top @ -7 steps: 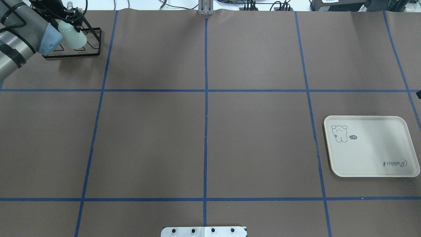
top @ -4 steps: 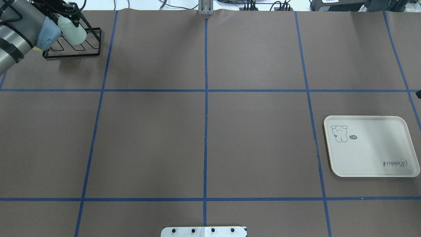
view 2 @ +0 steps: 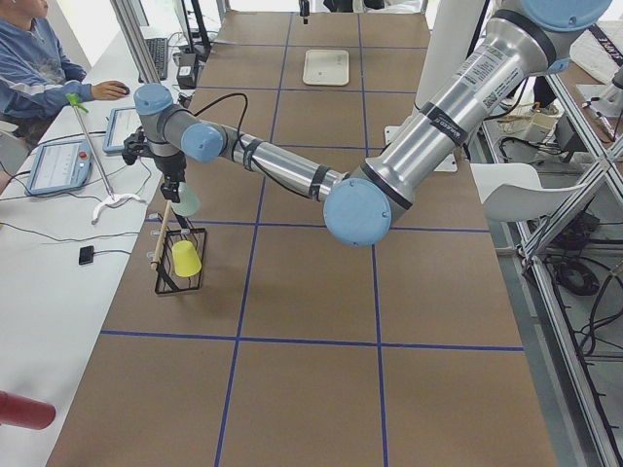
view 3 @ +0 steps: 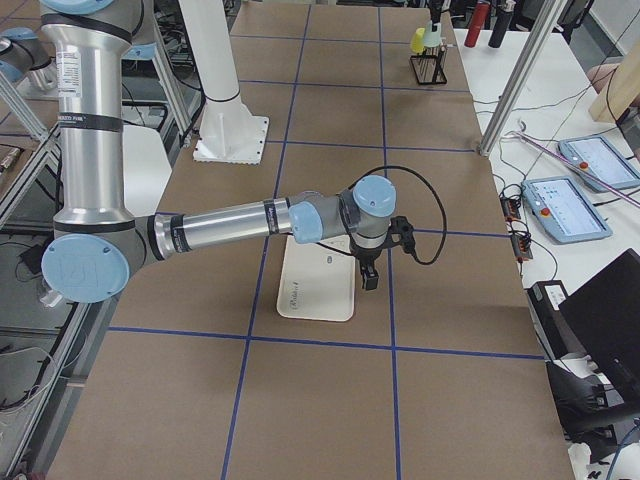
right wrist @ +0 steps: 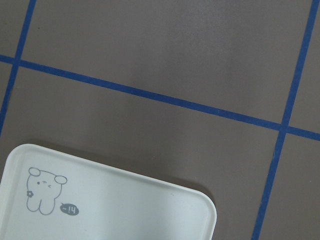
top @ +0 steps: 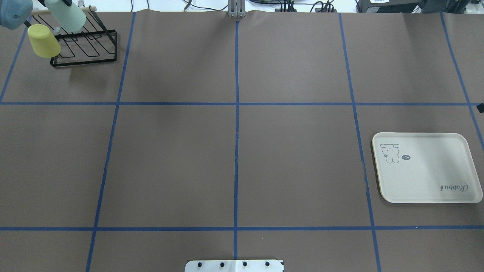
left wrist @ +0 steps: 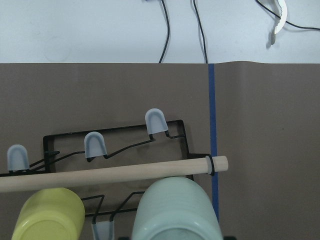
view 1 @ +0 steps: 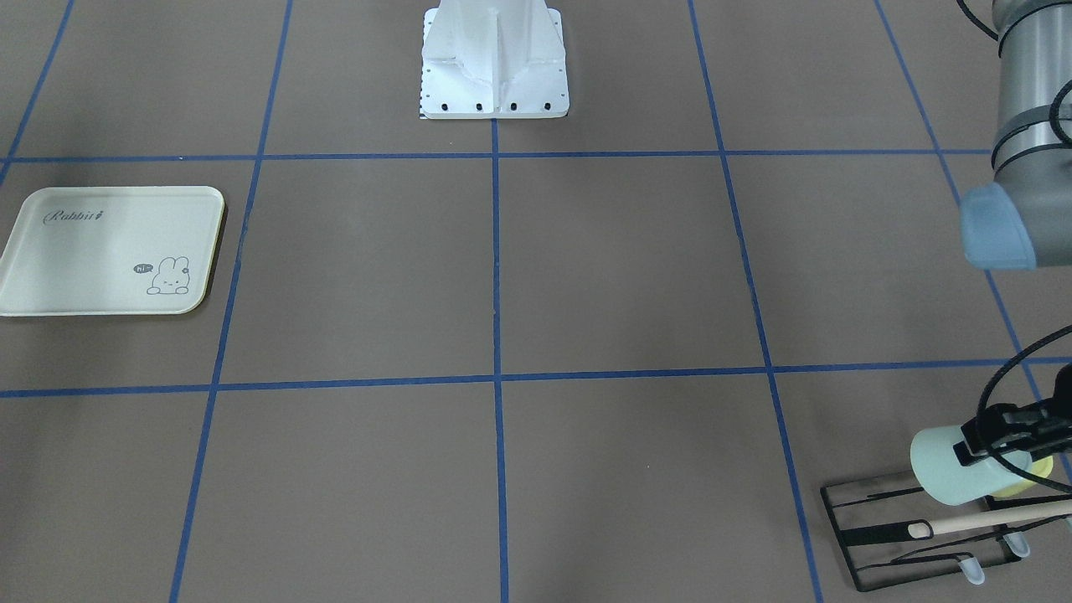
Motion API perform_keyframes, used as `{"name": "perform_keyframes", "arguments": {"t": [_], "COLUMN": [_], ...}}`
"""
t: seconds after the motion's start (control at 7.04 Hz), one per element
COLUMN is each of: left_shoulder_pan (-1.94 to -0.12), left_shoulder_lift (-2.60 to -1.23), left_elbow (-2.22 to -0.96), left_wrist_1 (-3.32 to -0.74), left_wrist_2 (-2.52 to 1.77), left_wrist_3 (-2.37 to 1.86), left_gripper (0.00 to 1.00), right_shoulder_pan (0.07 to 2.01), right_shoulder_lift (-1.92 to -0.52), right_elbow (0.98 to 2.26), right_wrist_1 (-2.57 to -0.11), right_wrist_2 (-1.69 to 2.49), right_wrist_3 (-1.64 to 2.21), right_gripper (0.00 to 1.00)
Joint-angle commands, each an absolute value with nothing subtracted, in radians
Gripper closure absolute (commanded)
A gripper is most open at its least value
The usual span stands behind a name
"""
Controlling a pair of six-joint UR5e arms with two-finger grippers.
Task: Left arm grabs green cup and hands to right arm on tray
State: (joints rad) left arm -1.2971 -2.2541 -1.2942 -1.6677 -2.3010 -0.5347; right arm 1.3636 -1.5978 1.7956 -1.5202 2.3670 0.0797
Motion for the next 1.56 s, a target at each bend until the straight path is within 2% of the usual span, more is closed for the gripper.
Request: {"name": "perform_keyframes", "arguments": {"t": [0.0,0.14,0.43,0.71,0.99,1.42], "left_shoulder_pan": [-1.292,-1.278,-1.133,-1.011,-0.925,-0.849], "left_shoulder_lift": [-2.184,-2.186,-2.201,-2.253,-2.264,-2.264], "left_elbow": [-1.56,-1.633,-1.797,-1.914,-1.882,-1.83], "left_wrist_1": [-1.486,-1.444,-1.454,-1.547,-1.919,-2.443], "left_wrist_2": [-2.309,-2.383,-2.431,-2.434,-2.421,-2.268], "left_wrist_3": [-0.541,-0.619,-0.986,-1.343,-1.697,-2.225], "left_gripper": [1.0,1.0,1.0,1.0,1.0,1.0], "right_shoulder_pan": [1.362,1.353,1.249,1.116,1.071,0.976], "right_shoulder_lift": [-1.579,-1.56,-1.487,-1.448,-1.356,-1.304], "right_elbow": [1.796,1.799,1.838,1.835,1.841,1.832], "right_wrist_1": [-1.52,-1.519,-1.446,-1.118,-0.933,-0.512], "right_wrist_2": [2.367,2.367,2.364,2.358,2.365,2.359], "right_wrist_3": [0.081,0.103,0.446,0.88,1.264,1.735], "right_gripper": [0.0,0.01,0.01,0.01,0.01,0.01]}}
